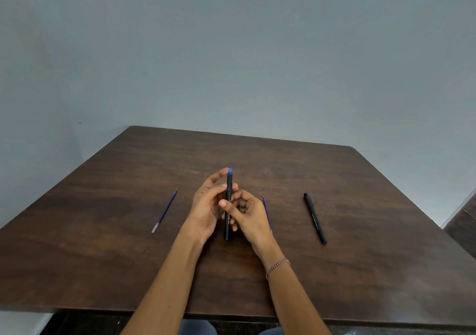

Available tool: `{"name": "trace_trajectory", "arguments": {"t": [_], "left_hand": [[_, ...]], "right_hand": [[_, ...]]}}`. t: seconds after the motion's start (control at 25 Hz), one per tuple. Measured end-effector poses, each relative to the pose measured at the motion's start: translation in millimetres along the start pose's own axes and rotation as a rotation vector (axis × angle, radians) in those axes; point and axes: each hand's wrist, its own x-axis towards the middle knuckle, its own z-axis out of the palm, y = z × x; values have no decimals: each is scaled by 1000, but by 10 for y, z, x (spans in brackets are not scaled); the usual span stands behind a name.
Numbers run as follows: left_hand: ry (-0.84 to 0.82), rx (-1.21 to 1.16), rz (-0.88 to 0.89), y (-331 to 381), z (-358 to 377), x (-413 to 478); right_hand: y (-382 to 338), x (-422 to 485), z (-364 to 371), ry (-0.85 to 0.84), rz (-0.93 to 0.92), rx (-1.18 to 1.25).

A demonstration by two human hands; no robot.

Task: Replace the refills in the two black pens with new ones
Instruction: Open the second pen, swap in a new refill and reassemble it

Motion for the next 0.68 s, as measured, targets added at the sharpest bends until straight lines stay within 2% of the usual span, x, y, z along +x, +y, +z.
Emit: {"name": "trace_trajectory", "arguments": {"t": [0.4,0.68], "left_hand": [[-27,-51,-11,2,-1,-11],[53,-3,68,13,33,-8]], "right_hand": [[-2,3,-1,3,10,-15],[-13,-9,-2,-5,-13,3]]}}
